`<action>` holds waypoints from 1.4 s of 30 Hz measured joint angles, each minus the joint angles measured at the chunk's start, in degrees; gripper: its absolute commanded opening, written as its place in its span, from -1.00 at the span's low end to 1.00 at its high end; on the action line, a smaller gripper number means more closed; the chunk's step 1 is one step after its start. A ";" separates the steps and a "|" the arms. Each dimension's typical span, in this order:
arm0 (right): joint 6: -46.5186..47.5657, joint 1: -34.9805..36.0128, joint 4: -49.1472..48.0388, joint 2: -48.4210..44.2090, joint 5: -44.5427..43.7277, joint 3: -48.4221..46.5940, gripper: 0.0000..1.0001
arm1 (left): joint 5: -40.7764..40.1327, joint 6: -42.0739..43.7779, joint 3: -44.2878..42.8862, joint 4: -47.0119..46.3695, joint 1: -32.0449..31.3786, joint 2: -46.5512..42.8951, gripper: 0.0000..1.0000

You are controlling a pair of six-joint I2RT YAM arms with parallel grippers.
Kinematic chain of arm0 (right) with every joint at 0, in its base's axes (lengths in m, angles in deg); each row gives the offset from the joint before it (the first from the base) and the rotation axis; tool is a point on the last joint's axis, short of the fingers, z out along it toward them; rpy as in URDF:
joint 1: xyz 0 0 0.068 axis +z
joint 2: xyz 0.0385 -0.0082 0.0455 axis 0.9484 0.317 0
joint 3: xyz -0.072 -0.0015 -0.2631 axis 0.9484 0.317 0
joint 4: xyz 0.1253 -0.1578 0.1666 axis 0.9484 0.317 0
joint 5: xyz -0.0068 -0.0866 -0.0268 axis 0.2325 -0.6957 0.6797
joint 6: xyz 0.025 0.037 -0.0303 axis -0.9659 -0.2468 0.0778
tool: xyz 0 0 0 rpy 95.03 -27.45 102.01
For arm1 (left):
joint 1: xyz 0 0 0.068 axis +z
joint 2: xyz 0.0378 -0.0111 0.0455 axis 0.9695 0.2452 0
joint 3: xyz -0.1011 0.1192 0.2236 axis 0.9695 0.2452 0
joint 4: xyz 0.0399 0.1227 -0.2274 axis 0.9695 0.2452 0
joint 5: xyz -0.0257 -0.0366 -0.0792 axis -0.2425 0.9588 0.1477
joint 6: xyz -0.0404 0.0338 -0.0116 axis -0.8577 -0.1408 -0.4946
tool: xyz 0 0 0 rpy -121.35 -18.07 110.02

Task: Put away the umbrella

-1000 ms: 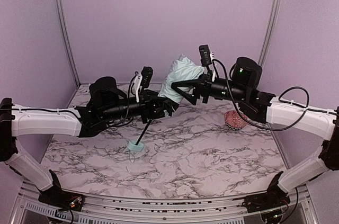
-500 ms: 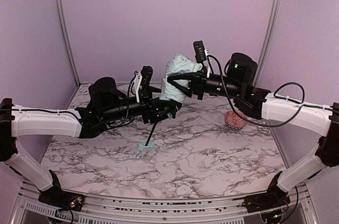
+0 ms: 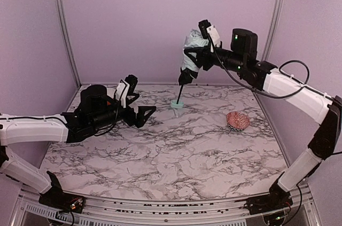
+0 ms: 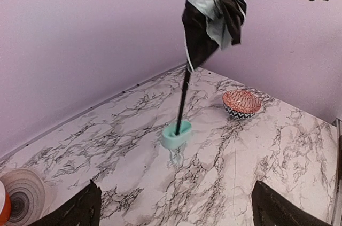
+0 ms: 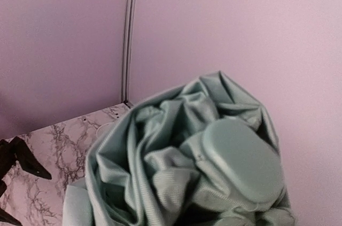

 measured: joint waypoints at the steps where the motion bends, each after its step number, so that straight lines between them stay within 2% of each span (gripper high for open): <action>1: 2.05 -0.15 1.38 2.43 -1.05 -5.42 -0.88 | -0.92 0.63 0.00 0.50 0.22 -0.81 0.98; 4: 7.50 -0.17 4.07 7.69 -3.54 -21.18 -0.89 | -3.30 2.05 -0.04 1.68 0.76 -2.32 0.98; 7: 10.47 -0.15 2.58 6.49 -4.44 -24.81 -0.89 | -5.16 2.89 -0.04 2.86 1.40 -2.78 0.98; 10: 10.69 -0.15 -3.52 1.92 -4.74 -15.93 -0.89 | -6.21 3.13 -0.04 3.58 2.03 -2.84 0.98; 13: 7.93 -0.15 -12.41 0.13 -2.93 1.49 -0.91 | -6.60 3.28 -0.04 3.85 2.64 -2.82 0.98; 15: 5.79 0.22 -18.29 4.02 -1.49 12.44 -0.91 | -6.62 3.30 -0.04 3.91 2.97 -2.75 0.98; 17: 4.48 1.25 -22.03 13.79 -0.74 21.22 -0.93 | -6.62 3.30 -0.04 3.93 3.15 -2.40 0.98; 18: 4.57 1.86 -21.94 18.67 -0.66 24.00 -0.93 | -6.62 3.30 -0.04 3.96 3.28 -2.14 0.98; 19: 5.55 2.29 -28.83 22.84 -0.13 26.91 -0.94 | -6.60 3.30 -0.04 4.02 3.34 -1.81 0.98; 20: 6.03 2.73 -28.96 23.43 0.33 25.18 -0.94 | -6.60 3.30 -0.04 4.15 3.39 -1.44 0.98; 26: 7.98 3.98 -22.95 24.92 1.44 19.82 -0.92 | -6.49 3.26 -0.04 4.98 3.50 -0.11 0.98; 31: 7.17 3.96 -9.81 23.67 2.25 13.38 -0.82 | -6.64 3.13 -0.04 5.01 3.69 -0.11 0.98; 36: 4.11 3.76 4.85 19.17 12.70 4.44 -0.77 | -7.87 3.02 -0.04 5.03 3.69 -0.11 0.98; 40: -1.62 3.76 8.17 12.46 23.52 3.21 -0.69 | -8.63 2.78 -0.04 5.07 3.74 -0.11 0.98; 42: -6.49 3.76 7.30 9.60 26.05 4.59 -0.62 | -9.27 2.45 -0.04 5.18 3.74 -0.11 0.98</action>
